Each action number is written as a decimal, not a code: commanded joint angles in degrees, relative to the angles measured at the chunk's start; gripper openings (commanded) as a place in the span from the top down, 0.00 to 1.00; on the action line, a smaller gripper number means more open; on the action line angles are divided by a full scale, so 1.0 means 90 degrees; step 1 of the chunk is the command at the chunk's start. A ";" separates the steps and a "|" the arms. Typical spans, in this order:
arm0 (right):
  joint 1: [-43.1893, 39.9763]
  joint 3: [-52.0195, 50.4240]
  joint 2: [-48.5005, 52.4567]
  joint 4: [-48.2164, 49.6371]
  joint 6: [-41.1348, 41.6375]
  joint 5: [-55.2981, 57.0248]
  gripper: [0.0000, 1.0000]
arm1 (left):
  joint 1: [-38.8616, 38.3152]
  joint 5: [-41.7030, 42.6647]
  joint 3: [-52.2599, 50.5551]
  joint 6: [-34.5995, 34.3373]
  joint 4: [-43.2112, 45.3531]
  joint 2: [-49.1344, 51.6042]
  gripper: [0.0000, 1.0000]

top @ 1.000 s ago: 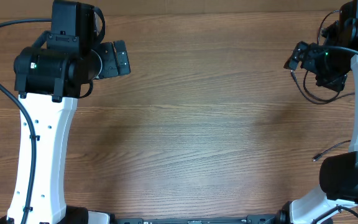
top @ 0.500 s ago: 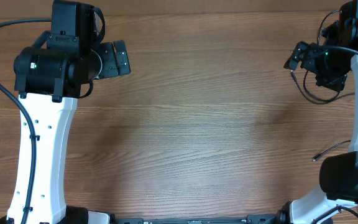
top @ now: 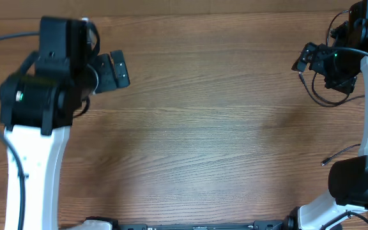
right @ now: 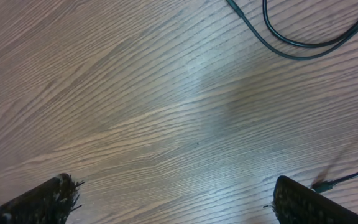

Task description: Untangle cables

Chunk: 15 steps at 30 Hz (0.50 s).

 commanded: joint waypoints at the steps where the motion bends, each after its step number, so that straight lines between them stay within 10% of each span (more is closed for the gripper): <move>1: 0.0039 -0.0010 -0.0221 0.0019 -0.0024 -0.0039 0.00 | 0.0032 0.0051 -0.1258 -0.0262 0.0719 -0.0809 0.00; 15: 0.0039 -0.0010 -0.0221 0.0019 -0.0024 -0.0039 0.00 | 0.0032 0.0053 -0.8318 -0.1994 0.6428 -0.4792 0.00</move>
